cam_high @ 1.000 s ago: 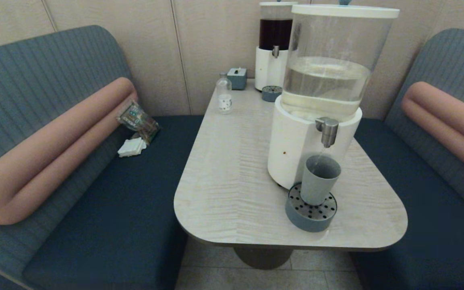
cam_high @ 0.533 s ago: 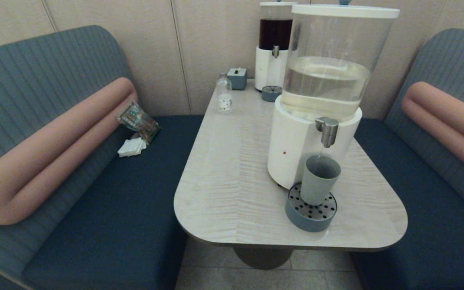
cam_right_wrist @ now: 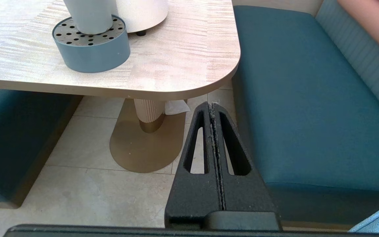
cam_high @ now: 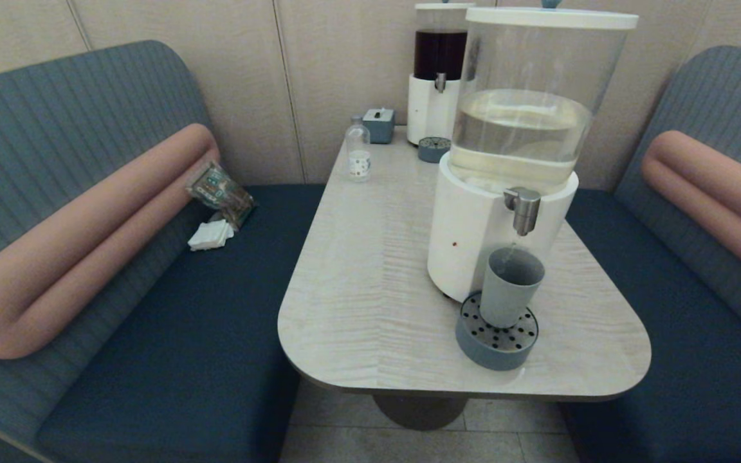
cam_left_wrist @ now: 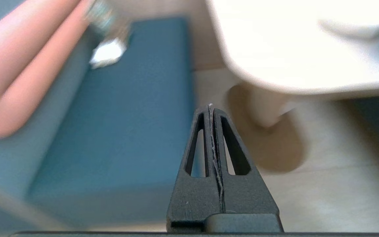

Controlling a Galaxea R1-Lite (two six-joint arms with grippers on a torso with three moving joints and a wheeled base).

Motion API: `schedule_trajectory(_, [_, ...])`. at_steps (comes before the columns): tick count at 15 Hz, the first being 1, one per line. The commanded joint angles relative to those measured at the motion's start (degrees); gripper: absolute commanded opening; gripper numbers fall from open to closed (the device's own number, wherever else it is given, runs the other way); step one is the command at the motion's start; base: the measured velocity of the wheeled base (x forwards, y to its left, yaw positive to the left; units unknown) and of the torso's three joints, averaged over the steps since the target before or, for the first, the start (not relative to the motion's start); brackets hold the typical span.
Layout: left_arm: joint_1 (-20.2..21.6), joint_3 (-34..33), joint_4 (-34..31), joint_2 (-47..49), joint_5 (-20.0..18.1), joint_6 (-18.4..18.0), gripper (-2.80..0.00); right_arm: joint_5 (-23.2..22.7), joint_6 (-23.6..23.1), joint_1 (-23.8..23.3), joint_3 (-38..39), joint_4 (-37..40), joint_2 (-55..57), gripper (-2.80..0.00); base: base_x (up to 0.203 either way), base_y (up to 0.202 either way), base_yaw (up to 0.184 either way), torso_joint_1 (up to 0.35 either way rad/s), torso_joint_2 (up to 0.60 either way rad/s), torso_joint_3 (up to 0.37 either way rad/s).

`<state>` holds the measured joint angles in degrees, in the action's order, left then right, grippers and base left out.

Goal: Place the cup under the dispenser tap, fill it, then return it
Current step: Turn off the faucet

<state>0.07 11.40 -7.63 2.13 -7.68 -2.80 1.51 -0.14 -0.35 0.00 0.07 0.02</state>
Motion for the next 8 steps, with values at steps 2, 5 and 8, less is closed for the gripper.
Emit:
schedule_trajectory(2, [0.01, 11.26, -3.47, 15.47, -5.70, 2.27, -2.80, 0.07, -0.04, 0.00, 0.09, 0.01, 0.15, -2.80, 0.000, 0.000, 0.000, 0.000, 0.00, 0.000])
schedule_trajectory(5, [-0.02, 22.77, -5.02, 32.67, -11.22, 0.43, -2.80, 0.03, -0.04, 0.00, 0.09, 0.01, 0.15, -2.80, 0.000, 0.000, 0.000, 0.000, 0.00, 0.000])
schedule_trajectory(8, [-0.53, 39.10, -10.53, 48.07, -14.28, -6.37, -2.80, 0.05, -0.04, 0.00, 0.03, 0.01, 0.15, -2.80, 0.000, 0.000, 0.000, 0.000, 0.00, 0.000])
